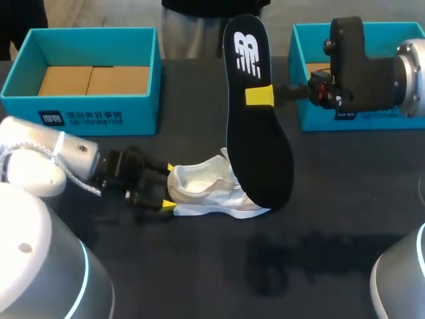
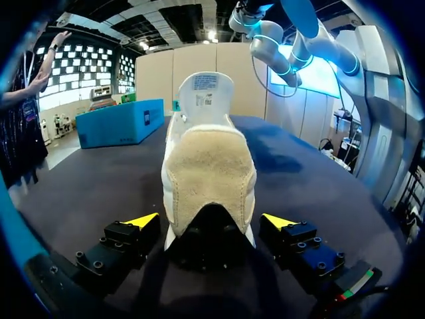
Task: Take the shoe out of the shoebox, open the shoe tongue, remove and reinsert the insole, then place the shoe into the shoebox
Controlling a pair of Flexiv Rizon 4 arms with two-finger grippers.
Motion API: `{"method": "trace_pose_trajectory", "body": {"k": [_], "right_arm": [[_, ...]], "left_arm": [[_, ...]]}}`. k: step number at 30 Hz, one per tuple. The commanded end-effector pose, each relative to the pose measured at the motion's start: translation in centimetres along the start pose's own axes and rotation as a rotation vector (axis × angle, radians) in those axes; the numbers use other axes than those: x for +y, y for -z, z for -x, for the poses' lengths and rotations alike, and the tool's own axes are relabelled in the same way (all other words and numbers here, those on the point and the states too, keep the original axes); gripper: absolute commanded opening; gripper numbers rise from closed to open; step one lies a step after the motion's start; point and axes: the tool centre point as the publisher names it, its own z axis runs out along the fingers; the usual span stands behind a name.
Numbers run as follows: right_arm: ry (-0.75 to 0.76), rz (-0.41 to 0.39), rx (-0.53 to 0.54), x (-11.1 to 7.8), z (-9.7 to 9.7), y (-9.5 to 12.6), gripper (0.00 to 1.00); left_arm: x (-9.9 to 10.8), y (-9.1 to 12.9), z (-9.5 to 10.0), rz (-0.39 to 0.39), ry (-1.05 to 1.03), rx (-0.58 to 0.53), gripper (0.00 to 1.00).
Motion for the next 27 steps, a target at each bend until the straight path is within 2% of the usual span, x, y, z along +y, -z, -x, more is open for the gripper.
{"method": "trace_pose_trajectory", "body": {"k": [1,8,17,27], "right_arm": [[-0.002,-0.003,-0.002,0.2,0.2,-0.5,0.0],[-0.002,-0.003,-0.002,0.2,0.2,-0.5,0.0],[-0.002,-0.003,-0.002,0.2,0.2,-0.5,0.0],[-0.002,-0.003,-0.002,0.2,0.2,-0.5,0.0]], "left_arm": [[-1.0,1.9,0.1,0.092,0.005,0.028,1.0],[-2.0,3.5,0.4,0.184,-0.006,0.061,1.0],[-3.9,5.0,0.3,0.366,-0.019,0.118,1.0],[-6.0,6.9,-0.3,0.575,-0.036,0.116,1.0]]}}
